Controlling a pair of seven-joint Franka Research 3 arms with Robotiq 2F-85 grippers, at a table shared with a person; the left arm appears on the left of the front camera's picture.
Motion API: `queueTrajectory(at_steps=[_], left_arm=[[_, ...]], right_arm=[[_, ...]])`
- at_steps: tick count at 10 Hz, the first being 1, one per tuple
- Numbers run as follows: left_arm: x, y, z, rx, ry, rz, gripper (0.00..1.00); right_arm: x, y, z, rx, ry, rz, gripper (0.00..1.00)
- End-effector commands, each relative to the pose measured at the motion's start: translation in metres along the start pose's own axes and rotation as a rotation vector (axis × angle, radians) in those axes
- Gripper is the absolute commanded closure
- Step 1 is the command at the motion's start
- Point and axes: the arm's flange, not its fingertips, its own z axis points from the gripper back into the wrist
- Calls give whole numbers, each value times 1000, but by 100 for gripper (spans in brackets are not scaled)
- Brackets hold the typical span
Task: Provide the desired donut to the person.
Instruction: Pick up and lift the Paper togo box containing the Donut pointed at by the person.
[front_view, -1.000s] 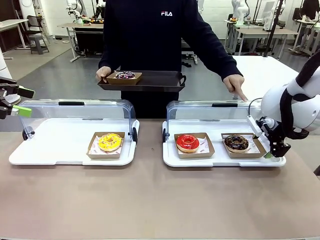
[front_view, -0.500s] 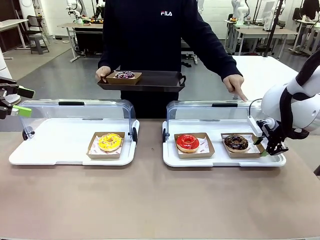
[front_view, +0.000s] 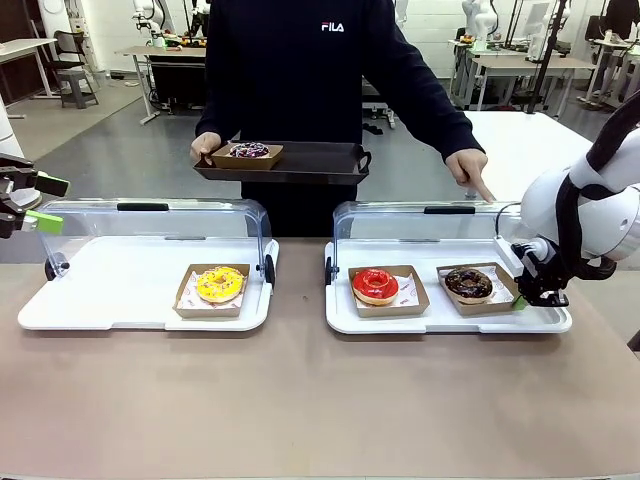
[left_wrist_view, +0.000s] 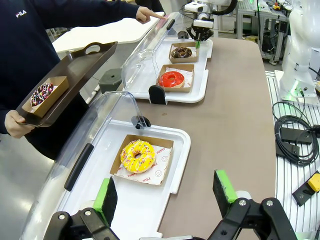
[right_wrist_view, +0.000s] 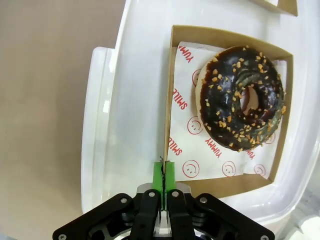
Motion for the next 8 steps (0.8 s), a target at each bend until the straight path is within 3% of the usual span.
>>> queueTrajectory(at_steps=[1, 4, 8], left_arm=[[-1, 0, 0, -3, -14, -6, 0], [-1, 0, 0, -3, -14, -6, 0], [-1, 0, 0, -3, -14, -6, 0]], right_arm=[[-6, -5, -3, 11, -32, 27, 100], [1, 3, 13, 32, -25, 32, 100], [30, 44, 63, -14, 5, 55, 100]])
